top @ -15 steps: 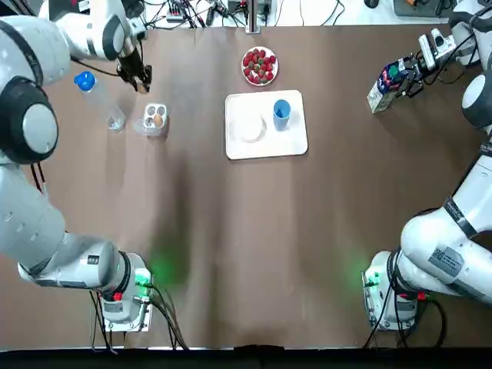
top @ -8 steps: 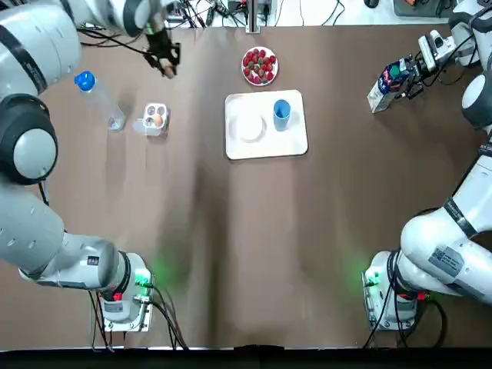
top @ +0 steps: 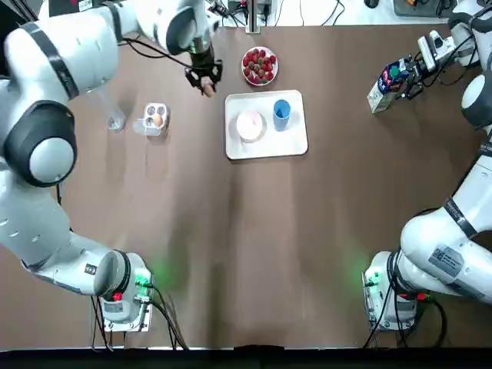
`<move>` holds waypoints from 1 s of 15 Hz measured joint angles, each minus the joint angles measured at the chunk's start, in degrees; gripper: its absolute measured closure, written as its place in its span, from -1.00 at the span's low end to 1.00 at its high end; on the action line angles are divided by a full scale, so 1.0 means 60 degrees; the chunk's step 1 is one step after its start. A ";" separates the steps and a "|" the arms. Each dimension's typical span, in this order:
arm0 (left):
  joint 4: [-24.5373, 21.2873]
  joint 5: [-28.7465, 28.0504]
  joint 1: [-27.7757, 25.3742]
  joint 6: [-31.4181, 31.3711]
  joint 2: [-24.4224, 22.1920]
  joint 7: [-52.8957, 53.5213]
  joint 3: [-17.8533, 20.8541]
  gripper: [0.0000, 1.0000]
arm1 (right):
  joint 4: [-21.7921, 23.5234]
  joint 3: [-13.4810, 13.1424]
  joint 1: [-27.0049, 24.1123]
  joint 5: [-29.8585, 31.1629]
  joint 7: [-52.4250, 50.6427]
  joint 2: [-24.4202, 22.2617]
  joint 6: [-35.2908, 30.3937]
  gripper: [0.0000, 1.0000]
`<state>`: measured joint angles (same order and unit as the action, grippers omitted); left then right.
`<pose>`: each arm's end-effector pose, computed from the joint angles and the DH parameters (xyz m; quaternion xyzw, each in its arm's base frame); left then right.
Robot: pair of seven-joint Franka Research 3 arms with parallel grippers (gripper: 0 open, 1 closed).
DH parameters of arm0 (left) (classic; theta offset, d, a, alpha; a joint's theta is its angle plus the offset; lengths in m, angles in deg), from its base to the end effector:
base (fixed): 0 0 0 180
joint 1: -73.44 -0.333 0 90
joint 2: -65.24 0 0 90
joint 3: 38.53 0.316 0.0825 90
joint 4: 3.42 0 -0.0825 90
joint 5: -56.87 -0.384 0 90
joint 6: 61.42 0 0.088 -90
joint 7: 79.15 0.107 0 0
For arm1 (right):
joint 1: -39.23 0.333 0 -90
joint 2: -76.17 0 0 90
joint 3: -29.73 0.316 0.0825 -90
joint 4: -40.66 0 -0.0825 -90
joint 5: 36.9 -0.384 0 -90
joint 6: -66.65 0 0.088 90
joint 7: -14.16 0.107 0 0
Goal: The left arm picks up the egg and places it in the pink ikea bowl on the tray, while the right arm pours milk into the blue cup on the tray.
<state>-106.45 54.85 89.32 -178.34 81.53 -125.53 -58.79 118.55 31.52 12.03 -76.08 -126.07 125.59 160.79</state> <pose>0.5147 -0.3556 0.3965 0.9956 0.0870 -0.0308 0.0170 0.6385 -0.2375 0.1907 -0.5853 -0.6922 -0.2897 0.3070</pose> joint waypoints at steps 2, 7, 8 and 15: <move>0.0470 0.0000 0.0503 -0.0126 0.0599 -0.0529 0.0011 0.05 | 0.0000 0.0000 0.0000 0.0000 -0.0001 0.0012 -0.0009 -0.98; 0.1149 -0.0002 0.1348 -0.1987 0.2174 -0.1405 0.0052 0.05 | 0.0001 0.0010 0.0025 0.0000 -0.0213 0.0062 -0.0023 -0.98; 0.1180 -0.0003 0.1450 -0.2239 0.2408 -0.1436 0.0070 0.05 | 0.0000 0.0011 0.0028 0.0000 -0.0306 0.0065 -0.0023 -0.98; 0.1275 -0.0004 0.2771 -0.3404 0.3467 -0.1496 0.1234 0.05 | 0.0004 0.0023 0.0167 0.0002 -0.0486 0.0108 -0.0053 -0.96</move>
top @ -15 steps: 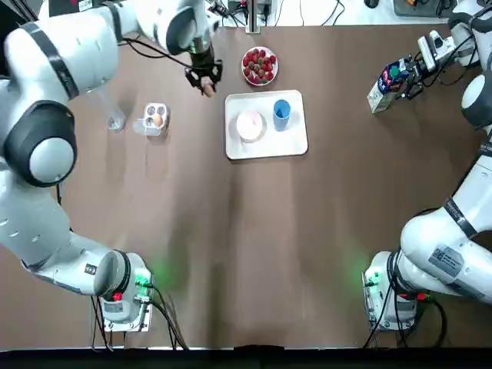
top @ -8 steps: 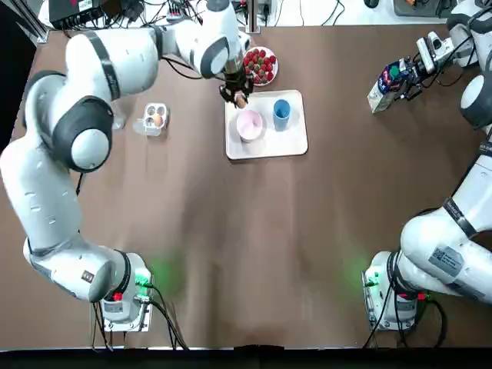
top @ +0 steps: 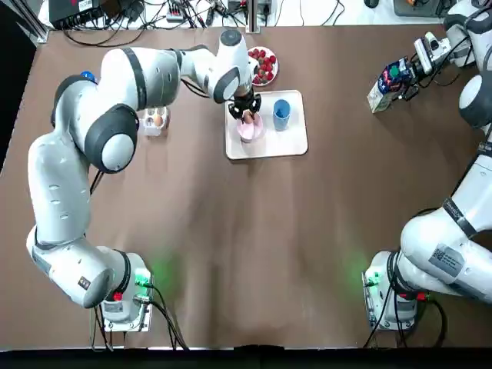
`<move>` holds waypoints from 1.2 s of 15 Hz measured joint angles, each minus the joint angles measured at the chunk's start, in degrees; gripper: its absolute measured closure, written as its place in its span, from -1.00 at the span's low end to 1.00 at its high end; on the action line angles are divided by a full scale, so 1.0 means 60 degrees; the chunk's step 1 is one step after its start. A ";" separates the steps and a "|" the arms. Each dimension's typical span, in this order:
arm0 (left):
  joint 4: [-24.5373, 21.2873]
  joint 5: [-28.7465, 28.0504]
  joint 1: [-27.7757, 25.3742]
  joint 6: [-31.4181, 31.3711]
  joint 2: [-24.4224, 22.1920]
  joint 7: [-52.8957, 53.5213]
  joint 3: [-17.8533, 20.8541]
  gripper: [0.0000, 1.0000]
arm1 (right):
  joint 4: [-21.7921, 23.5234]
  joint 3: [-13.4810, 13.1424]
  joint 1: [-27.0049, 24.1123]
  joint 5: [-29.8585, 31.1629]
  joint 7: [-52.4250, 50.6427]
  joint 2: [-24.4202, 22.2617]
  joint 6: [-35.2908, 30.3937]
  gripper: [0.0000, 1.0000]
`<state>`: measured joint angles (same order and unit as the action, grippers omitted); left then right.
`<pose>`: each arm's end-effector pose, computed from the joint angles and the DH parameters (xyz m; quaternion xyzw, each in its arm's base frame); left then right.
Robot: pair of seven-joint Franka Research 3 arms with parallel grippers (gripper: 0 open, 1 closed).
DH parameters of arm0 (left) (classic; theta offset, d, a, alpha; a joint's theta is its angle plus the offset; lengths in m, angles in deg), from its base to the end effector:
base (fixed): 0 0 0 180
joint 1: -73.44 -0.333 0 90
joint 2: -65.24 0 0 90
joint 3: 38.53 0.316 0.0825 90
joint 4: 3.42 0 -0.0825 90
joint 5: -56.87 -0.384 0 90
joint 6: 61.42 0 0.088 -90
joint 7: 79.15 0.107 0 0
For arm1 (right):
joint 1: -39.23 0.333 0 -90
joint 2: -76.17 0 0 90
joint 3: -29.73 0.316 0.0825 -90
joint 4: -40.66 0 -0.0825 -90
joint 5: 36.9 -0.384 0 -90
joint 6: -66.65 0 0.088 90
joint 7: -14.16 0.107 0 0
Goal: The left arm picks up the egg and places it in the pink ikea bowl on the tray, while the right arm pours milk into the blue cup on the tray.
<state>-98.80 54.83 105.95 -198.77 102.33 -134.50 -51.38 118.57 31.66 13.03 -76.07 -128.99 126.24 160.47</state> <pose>0.5007 -0.4795 0.2469 0.9923 0.0997 -0.0088 0.0730 0.6409 -0.2237 0.1831 -0.5600 -0.7097 -0.2942 0.3102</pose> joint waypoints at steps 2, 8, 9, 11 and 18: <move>0.0025 0.0000 0.0070 -0.0222 0.0125 -0.0129 0.0044 0.05 | 0.0000 -0.0001 0.0022 0.0000 -0.0010 0.0002 0.0000 -0.87; 0.0116 0.0000 0.0120 -0.0359 0.0246 -0.0197 0.0124 -0.55 | -0.0002 -0.0003 0.0029 0.0002 -0.0011 0.0004 0.0000 -0.37; 0.0169 0.0000 0.0115 -0.0360 0.0235 -0.0198 0.0134 -0.73 | -0.0006 -0.0003 0.0031 0.0002 -0.0011 0.0004 -0.0004 -0.37; 0.0270 0.0000 0.0075 -0.0356 0.0124 -0.0205 0.0172 -1.00 | -0.0011 -0.0003 0.0047 0.0004 0.0094 -0.0006 -0.0208 -0.29; 0.0412 -0.0484 -0.1316 0.2524 -0.1960 0.0913 0.0250 -1.00 | -0.0135 -0.0004 0.0790 0.0564 0.2149 -0.0691 -0.1015 -0.26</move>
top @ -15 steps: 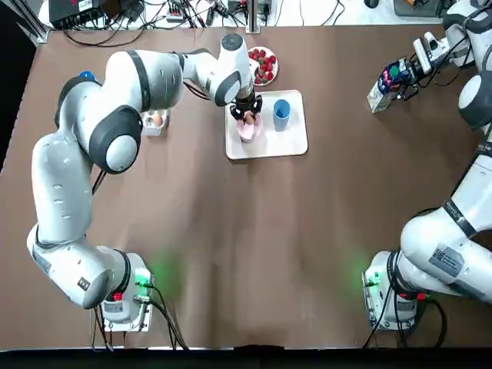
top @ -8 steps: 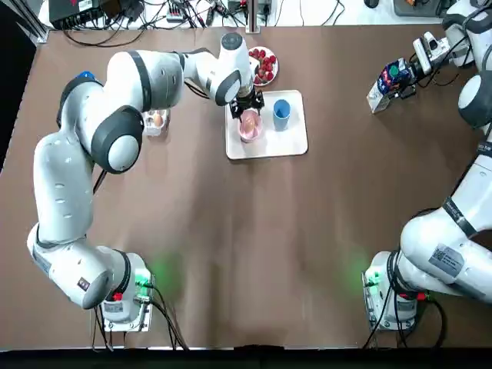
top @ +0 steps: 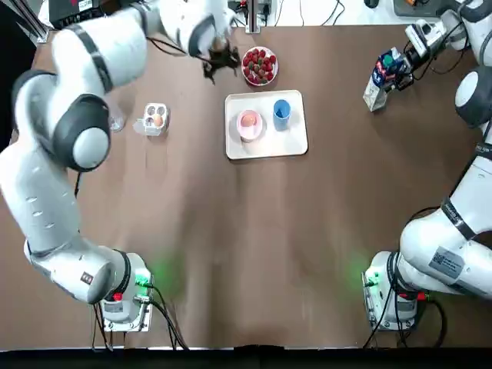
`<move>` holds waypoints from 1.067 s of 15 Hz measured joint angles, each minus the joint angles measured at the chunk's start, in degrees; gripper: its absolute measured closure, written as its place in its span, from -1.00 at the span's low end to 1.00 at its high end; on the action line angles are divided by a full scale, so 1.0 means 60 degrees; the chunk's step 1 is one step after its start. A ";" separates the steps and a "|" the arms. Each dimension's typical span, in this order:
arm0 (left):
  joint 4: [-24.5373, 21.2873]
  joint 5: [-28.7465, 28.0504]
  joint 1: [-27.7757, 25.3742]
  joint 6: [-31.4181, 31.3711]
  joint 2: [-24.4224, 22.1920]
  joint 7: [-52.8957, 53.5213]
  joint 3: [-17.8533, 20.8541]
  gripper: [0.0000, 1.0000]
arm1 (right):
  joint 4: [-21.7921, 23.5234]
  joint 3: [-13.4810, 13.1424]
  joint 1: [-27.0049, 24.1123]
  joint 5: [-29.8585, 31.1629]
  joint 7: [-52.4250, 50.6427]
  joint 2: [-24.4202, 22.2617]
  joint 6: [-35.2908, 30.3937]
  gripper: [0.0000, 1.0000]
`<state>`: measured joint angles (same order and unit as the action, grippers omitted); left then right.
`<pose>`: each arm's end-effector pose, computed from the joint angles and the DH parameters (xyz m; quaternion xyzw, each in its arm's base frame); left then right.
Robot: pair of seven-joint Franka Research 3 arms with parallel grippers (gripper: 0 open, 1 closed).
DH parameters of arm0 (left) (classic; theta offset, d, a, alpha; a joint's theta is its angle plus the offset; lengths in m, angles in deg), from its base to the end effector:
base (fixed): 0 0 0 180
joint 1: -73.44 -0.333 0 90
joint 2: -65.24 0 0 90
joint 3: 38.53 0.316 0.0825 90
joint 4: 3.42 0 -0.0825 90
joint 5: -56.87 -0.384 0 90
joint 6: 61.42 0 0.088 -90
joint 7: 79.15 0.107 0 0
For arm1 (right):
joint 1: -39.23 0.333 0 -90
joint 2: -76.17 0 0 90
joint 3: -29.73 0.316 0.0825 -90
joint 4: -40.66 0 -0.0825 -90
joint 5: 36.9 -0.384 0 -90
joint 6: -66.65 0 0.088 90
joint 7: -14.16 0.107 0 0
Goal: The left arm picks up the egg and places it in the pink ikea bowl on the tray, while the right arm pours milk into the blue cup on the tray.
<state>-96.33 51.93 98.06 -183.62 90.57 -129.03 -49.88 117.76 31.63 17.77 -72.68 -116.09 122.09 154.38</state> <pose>0.5637 -0.3840 0.3785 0.9931 0.1105 0.0257 0.0299 0.6546 -0.1688 0.2345 -0.5813 -0.6958 -0.2229 0.3581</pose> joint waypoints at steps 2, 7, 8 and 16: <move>-0.0006 -0.0026 -0.0855 0.1633 -0.0984 0.1671 -0.0006 -1.00 | 0.0002 0.0006 0.0626 0.0385 0.1305 -0.0559 -0.0080 -0.26; -0.0016 -0.0032 -0.2166 0.3737 -0.2229 0.4543 -0.0020 -1.00 | 0.0370 0.0000 0.2173 0.1043 0.3997 -0.1747 0.0011 -0.26; -0.0021 -0.0032 -0.2457 0.3985 -0.2415 0.5094 -0.0022 -1.00 | 0.0591 -0.0005 0.2461 0.1156 0.4492 -0.2028 0.0141 -0.26; 0.0017 -0.0030 -0.3950 0.4780 -0.3332 0.8369 -0.0013 -1.00 | 0.2000 -0.0002 0.4668 0.2750 0.9080 -0.3829 0.0690 -0.26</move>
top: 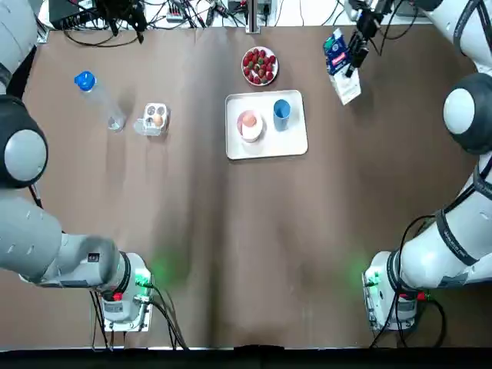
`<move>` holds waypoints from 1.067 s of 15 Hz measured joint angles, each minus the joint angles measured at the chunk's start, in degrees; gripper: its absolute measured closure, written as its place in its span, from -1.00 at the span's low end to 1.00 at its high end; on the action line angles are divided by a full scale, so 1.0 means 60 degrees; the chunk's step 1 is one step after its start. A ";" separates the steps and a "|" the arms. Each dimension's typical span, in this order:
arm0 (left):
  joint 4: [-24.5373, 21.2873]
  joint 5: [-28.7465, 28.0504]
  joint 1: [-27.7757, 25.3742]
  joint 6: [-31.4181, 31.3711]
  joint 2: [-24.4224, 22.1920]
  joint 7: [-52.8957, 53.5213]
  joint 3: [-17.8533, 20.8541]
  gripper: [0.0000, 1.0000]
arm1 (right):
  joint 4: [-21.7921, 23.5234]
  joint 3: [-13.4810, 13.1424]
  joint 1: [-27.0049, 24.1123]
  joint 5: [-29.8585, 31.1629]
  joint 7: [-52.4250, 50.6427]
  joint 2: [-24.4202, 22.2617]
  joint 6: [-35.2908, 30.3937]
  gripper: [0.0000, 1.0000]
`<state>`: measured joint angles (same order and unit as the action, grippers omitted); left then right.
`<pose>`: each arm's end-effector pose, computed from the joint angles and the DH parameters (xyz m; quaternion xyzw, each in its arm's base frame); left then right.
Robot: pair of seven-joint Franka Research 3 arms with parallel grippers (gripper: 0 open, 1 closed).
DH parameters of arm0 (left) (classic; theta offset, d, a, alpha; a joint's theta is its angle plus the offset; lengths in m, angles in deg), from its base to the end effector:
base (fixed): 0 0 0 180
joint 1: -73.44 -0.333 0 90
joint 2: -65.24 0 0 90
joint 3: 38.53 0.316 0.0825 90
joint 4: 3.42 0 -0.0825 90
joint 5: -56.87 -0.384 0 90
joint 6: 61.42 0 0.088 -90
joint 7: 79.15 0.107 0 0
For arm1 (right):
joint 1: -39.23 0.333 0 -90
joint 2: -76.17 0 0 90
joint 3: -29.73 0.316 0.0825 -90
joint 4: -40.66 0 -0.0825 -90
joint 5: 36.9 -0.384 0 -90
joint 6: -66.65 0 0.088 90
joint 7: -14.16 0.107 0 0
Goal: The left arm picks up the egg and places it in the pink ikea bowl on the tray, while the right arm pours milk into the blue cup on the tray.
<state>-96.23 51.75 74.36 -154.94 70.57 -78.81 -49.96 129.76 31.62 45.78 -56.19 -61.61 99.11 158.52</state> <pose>0.5715 -0.1112 0.5548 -0.9920 0.1148 0.0354 0.0392 0.6225 0.1246 0.3994 -0.7427 -0.6242 0.0492 0.2374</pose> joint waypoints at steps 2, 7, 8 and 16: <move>0.0156 0.0001 0.0003 0.0027 -0.0175 0.0002 -0.0011 -1.00 | 0.0067 -0.0001 0.0607 0.0393 0.1069 -0.0149 -0.0049 -0.26; 0.0388 0.0002 -0.0261 0.0099 -0.0412 -0.0100 -0.0015 -1.00 | 0.0125 -0.0002 0.1725 0.1158 0.2917 -0.0238 -0.0337 -0.26; 0.0390 0.0022 -0.0457 0.0199 -0.0477 -0.0099 -0.0018 -1.00 | 0.0126 -0.0002 0.1908 0.1319 0.3295 -0.0241 -0.0377 -0.26; 0.0387 0.0077 -0.0744 0.0534 -0.0554 -0.0101 -0.0060 -1.00 | 0.0126 0.0000 0.3320 0.2661 0.5944 -0.0244 -0.0541 -0.27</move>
<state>-93.91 52.21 69.89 -151.73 67.25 -79.42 -50.32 130.52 31.62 65.70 -40.22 -25.95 97.65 155.27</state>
